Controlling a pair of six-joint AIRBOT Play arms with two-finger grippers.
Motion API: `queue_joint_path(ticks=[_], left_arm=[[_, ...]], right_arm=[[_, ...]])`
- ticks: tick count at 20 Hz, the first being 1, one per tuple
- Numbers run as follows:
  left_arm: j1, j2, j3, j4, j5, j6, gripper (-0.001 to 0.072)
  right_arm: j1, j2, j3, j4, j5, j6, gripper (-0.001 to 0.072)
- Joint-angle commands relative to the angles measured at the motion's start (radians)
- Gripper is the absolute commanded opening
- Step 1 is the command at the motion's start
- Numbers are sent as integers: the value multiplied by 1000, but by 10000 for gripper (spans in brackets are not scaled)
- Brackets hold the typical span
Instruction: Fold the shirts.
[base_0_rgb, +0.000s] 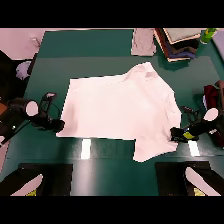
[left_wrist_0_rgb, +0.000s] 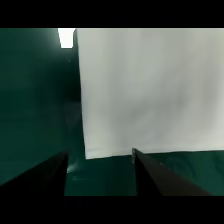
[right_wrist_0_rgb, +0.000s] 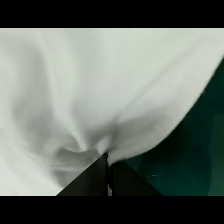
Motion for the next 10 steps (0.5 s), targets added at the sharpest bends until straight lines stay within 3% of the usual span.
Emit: queue_joint_path(ticks=[1,5,10], left_arm=[[1,-1,-77,0,50,-46,505],[1,-1,-92,-64,124,-55,503],[1,-1,-117,-81,122,-55,503]], right_arm=[[21,-1,-1,-7,-19,5,21],[21,-1,-1,-7,-18,5,21],[21,-1,-1,-7,-17,4,20]])
